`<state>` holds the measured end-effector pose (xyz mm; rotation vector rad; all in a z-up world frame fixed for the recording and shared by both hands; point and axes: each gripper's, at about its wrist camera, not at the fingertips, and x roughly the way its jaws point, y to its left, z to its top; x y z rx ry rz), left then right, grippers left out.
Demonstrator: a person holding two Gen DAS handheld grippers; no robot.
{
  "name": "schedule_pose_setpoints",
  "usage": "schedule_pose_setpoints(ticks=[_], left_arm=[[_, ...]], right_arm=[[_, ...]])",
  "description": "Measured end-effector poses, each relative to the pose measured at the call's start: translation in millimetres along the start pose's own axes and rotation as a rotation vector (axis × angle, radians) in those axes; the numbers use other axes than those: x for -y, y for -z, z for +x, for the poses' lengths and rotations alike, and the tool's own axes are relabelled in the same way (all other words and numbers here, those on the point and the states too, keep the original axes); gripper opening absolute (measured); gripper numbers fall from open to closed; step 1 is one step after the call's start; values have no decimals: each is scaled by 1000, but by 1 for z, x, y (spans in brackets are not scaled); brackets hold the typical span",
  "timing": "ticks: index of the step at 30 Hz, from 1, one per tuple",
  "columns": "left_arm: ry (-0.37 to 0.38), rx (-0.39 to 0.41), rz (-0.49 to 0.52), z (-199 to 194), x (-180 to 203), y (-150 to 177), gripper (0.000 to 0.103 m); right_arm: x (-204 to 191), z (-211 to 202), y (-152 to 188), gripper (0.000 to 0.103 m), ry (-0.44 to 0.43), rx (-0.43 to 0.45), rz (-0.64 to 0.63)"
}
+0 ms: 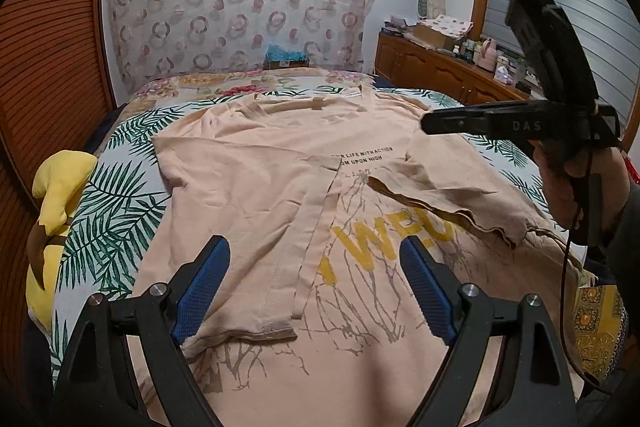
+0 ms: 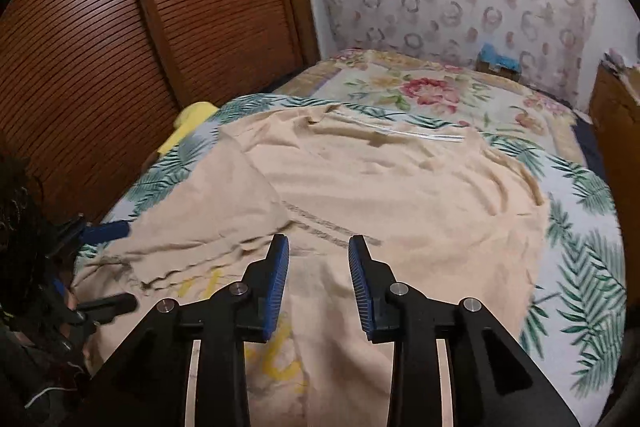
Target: Fold small clothes
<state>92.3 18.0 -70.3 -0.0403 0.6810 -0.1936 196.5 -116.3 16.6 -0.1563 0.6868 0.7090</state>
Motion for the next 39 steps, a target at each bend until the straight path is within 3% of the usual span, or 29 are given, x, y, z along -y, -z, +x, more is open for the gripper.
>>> schedule_pose_setpoints(ticks=[4,11,24,26,28,31,39], left_arm=[[-2,0,-7,2,-4,-2,87],[-26,-3,3,10,-12,-14,87],[-94,-40,7,37,-46,-46,87],[-102,-46,10,42,-49,-50,87],[-112,-50,13,48,-53,-54,87],[-134,-53,10,56,-62,-61,87],[-181,-104,-36,81,-109,-77,87]], right_arm=[[15,-1,11,42,60,-12,11],[40,9,25,43,181,-36,23],[55,35,30,44,221,-87,58],[54,36,30,50,217,-87,56],[51,38,30,63,198,-91,45],[44,44,29,69,223,-106,2],[45,46,30,74,230,-110,1]])
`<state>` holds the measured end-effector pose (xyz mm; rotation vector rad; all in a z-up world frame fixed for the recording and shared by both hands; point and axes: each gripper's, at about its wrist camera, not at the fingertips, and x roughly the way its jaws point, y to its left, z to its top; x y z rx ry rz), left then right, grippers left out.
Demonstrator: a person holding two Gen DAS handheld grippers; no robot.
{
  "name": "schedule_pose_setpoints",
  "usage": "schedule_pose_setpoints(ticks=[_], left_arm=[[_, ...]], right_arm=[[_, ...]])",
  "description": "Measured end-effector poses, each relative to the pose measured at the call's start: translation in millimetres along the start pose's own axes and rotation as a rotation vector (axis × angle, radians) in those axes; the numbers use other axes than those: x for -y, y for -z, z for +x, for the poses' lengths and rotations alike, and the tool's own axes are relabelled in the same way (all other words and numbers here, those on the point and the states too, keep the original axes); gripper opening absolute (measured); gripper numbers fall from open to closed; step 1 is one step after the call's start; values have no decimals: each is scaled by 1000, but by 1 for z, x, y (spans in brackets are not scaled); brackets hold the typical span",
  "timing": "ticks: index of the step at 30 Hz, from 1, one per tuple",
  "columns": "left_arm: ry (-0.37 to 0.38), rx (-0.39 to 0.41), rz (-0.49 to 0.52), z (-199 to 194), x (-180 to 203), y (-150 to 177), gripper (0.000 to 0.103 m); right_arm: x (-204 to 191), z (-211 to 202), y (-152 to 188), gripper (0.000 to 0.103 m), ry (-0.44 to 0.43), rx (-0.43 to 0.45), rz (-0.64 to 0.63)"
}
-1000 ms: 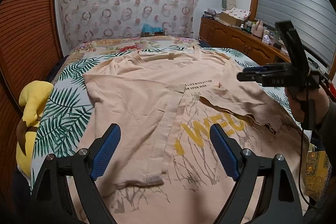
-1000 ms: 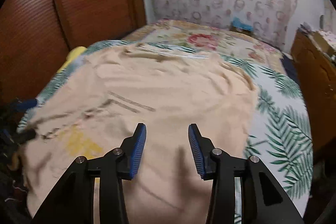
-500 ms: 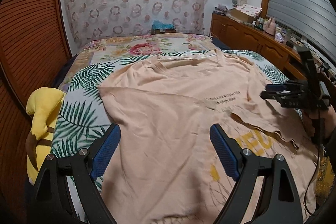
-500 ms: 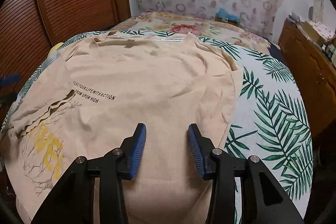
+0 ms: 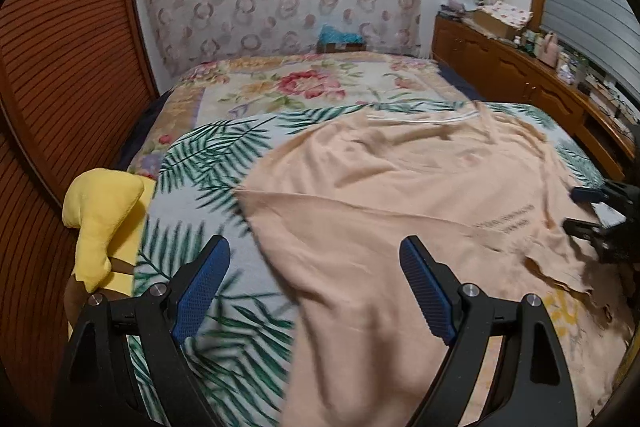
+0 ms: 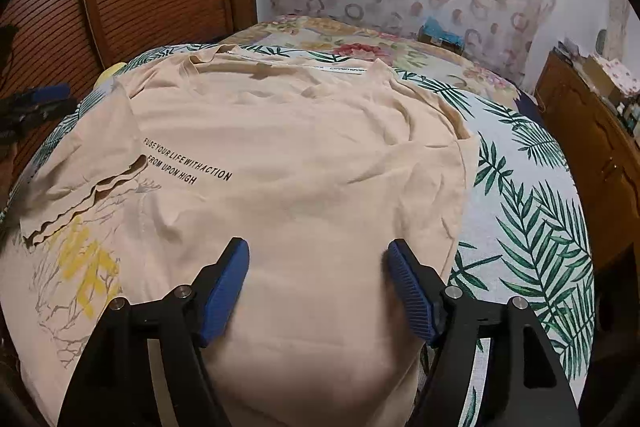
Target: Fold small clothes
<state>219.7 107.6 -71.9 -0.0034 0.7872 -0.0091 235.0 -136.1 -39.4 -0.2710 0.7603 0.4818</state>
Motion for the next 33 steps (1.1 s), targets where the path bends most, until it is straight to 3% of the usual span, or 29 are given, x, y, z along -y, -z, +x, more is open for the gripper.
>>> schedule_pose_setpoints(ticks=[6,8,11,21,22,24,27,29,33], left_arm=[[56,-65,-66,25,-26,-5,87],[82,-75,-71,31,-28,-6,72],[86,-94,-70,40,-27,-8,57],[60,-118,-67,55,-28,-11,53],[65,-116,-65,55,-29,-11,50],[84,-109,-58,55,-29,-12,33],[80,-117,-48,58,-29,-15,26],[87,-117,-47,58,-30,-17,16],[109,-110,-32,54,-27,-18,5]], right_arm=[[0,0,1,76,0,-1,-2],[0,0,0,76,-1,-1,-2],[-1,0,0,76,-1,-1,-1],[0,-1,1,77,4,-2,-5],[-1,-1,1,77,4,-2,-5],[1,-1,1,78,0,-2,-1],[4,-5,0,77,-13,6,4],[8,-11,-4,77,-23,17,-12],[30,-20,-17,77,8,48,5]])
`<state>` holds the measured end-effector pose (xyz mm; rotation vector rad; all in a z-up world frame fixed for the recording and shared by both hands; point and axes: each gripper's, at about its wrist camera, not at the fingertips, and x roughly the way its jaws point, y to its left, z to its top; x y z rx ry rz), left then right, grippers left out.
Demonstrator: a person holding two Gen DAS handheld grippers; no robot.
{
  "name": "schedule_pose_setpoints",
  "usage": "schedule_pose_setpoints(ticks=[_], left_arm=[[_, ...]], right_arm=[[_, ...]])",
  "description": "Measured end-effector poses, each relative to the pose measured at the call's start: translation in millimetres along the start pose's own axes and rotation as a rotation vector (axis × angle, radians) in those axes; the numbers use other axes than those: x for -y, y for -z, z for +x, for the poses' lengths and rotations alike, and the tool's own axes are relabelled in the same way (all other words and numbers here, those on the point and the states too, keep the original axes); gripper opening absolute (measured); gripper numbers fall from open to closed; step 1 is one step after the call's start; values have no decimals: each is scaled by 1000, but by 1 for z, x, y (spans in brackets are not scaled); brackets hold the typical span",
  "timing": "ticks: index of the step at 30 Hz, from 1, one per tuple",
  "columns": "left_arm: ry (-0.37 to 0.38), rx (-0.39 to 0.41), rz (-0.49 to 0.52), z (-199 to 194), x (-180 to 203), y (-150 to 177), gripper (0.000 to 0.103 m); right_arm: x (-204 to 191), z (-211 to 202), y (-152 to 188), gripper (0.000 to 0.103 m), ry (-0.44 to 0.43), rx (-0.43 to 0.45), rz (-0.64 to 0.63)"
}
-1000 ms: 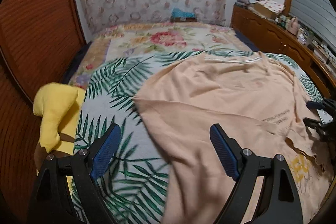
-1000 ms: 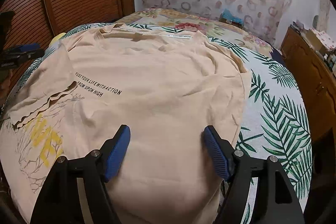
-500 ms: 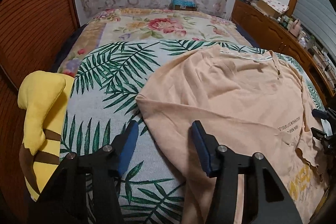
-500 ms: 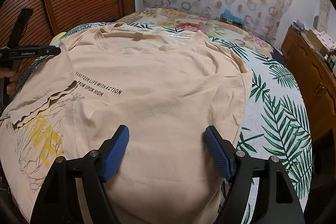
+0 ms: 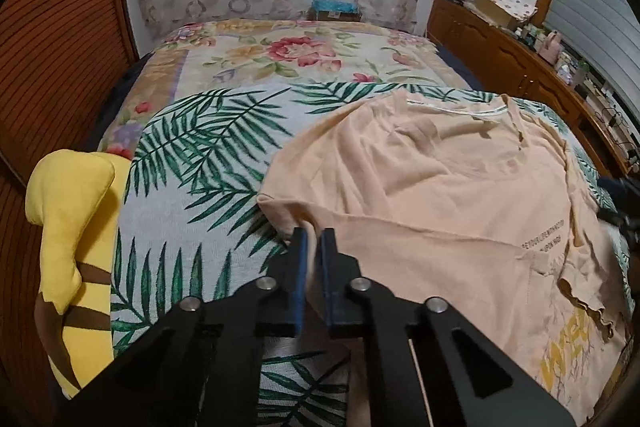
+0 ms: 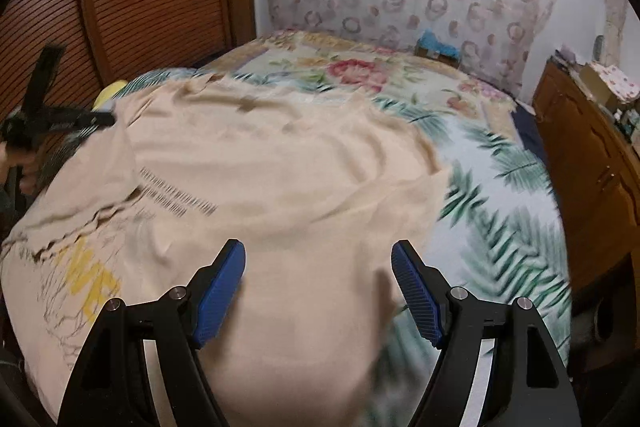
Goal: Fold small clothes
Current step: 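Grasp the shirt hem with the left gripper while the right gripper grasps the hem, then lift the hem with both grippers toward the collar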
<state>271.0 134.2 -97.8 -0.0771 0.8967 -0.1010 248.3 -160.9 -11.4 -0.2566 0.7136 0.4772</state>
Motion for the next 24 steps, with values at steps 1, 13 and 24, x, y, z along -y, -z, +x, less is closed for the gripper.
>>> schedule_pose_setpoints(ticks=[1,13,24], left_arm=[[2,4,10,-2,3,0,5],[47,124,69,-43,32,-10,4],[120,232,115,-108,66,10,4]], right_arm=[[7,2,-4,76,17,-2,3],[66,50,-24,45,9,-72,104],[45,19,-28,5,-59,61,67]])
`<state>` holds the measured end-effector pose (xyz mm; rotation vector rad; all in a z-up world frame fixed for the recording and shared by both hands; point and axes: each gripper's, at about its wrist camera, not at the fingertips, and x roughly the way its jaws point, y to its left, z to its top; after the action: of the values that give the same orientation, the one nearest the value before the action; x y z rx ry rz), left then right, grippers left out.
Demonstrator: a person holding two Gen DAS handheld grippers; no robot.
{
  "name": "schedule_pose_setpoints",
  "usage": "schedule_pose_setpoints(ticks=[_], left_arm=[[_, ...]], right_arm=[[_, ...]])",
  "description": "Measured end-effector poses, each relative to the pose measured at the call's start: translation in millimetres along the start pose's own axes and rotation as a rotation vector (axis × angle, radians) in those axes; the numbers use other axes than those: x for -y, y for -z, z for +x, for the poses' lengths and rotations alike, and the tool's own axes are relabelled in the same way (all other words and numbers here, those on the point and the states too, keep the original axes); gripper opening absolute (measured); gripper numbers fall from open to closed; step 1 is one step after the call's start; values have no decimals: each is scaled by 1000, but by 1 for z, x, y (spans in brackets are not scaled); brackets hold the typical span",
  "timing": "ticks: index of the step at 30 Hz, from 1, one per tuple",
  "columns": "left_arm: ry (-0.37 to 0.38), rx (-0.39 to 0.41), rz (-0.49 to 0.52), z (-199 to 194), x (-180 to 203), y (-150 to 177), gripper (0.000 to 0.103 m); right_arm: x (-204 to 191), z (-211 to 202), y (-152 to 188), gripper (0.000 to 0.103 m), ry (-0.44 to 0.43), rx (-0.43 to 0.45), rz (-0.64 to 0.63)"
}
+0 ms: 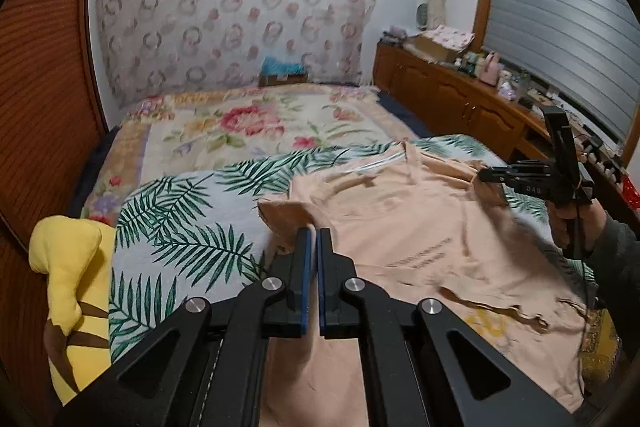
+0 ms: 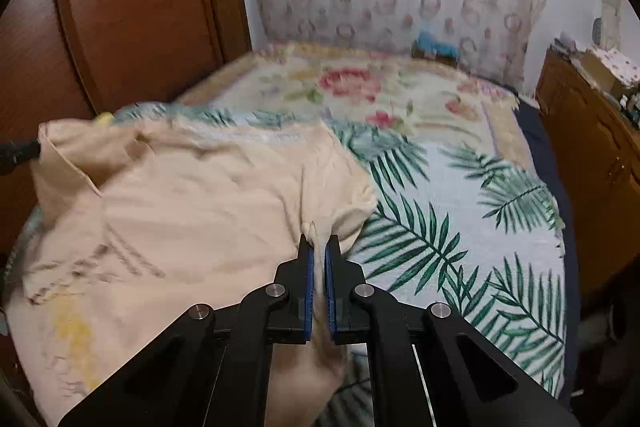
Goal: Fold small clothes
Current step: 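Lift the hem with both grippers toward the collar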
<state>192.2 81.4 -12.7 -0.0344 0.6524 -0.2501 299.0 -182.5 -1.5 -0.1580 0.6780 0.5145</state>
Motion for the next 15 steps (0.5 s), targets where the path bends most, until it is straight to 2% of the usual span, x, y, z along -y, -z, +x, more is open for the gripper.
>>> schedule_pose_setpoints(ticks=[7,15], left_arm=[[10,90,3,-67,15,12,4],[-26,182,-27,-157,20,58,4]], right_arm=[[-22,-86,19,5,-37,134,0],[-49,-185,82,5,-40,198,-37]])
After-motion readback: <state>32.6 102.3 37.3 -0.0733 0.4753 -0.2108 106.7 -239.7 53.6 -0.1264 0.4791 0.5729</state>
